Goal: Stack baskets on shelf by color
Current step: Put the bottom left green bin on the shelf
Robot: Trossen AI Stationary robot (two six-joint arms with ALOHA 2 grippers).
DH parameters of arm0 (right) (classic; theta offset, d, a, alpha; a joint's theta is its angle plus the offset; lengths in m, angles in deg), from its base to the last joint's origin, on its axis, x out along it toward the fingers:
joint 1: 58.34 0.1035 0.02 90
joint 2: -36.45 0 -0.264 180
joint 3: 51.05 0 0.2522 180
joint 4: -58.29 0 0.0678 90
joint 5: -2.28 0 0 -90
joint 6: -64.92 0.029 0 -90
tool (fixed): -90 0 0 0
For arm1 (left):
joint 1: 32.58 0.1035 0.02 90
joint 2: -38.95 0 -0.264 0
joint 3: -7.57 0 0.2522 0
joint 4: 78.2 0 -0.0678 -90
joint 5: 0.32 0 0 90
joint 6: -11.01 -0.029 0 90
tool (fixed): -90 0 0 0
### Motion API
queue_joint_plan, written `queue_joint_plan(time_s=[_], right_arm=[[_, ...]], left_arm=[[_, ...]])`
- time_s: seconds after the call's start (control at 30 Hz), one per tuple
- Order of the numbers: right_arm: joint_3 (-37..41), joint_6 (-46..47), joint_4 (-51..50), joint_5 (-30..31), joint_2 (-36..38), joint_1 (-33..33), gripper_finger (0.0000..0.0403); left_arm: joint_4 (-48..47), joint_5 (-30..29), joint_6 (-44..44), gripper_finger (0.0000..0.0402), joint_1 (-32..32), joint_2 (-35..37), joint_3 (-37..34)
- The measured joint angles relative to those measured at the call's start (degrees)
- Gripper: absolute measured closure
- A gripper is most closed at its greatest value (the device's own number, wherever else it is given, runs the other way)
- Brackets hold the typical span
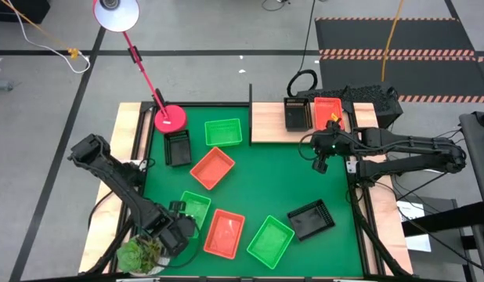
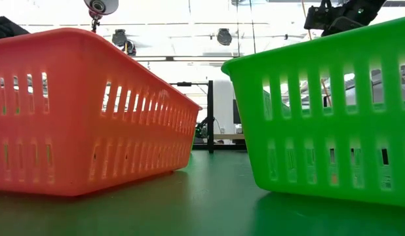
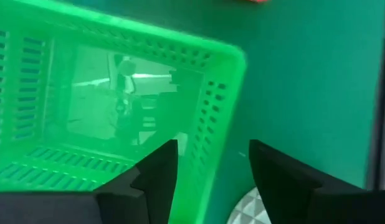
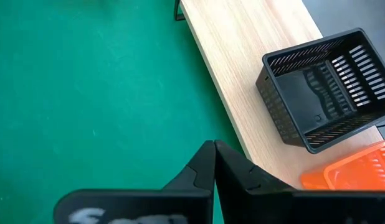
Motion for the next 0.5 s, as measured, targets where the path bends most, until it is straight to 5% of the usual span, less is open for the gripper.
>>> queue_joint_plan(time_s=[0.2,0.5], right_arm=[[0.00,0.02,0.02,-1.33,0.00,-0.02,0.0403],[0.00,0.00,1.50,-1.33,0.00,-0.02,0.0403]], left_arm=[[1.77,-0.05,-0.88,0.0235,0.48,0.00,-2.64],[2.76,-0.07,-5.54,0.0339,1.37,0.00,-2.77]])
